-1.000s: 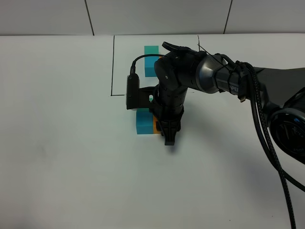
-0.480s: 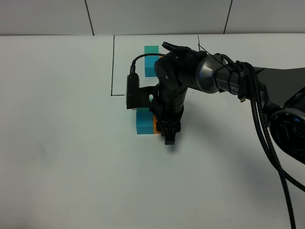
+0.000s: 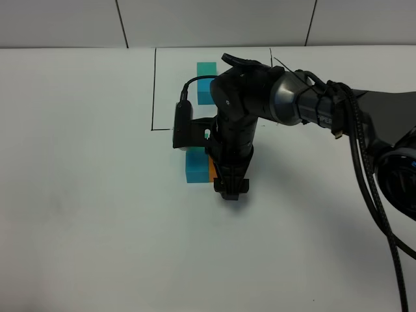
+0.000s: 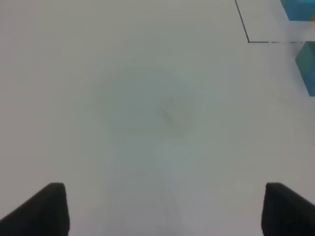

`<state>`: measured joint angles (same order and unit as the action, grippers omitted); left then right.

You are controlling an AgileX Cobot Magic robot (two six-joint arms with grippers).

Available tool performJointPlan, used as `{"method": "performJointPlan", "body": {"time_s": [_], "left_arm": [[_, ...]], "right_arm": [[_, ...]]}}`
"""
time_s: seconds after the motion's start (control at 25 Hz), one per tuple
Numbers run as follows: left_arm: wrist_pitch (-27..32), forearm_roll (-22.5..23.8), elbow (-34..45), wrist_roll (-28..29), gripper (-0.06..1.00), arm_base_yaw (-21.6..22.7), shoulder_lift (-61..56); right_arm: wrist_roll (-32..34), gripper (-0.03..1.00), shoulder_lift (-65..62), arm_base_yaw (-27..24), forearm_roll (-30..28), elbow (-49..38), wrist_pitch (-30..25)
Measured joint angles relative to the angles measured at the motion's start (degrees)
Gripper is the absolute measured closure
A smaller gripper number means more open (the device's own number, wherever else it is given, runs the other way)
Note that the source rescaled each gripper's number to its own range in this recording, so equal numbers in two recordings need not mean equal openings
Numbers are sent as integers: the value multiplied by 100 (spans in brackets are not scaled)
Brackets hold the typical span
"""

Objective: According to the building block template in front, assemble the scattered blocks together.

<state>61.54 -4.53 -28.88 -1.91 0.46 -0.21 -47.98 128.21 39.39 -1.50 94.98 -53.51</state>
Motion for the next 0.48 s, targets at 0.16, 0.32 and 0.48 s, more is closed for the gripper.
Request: {"method": "performJointPlan", "body": {"time_s": [0.16, 0.32, 0.48], "left_arm": [[0, 0, 0, 0, 28, 0, 0], [0, 0, 0, 0, 28, 0, 0], [0, 0, 0, 0, 28, 0, 0]], "right_arm": [[448, 31, -446, -81, -52, 0, -452], [1079, 27, -842, -417, -16, 0, -677], [2158, 26, -982, -1338, 277, 0, -319]]}}
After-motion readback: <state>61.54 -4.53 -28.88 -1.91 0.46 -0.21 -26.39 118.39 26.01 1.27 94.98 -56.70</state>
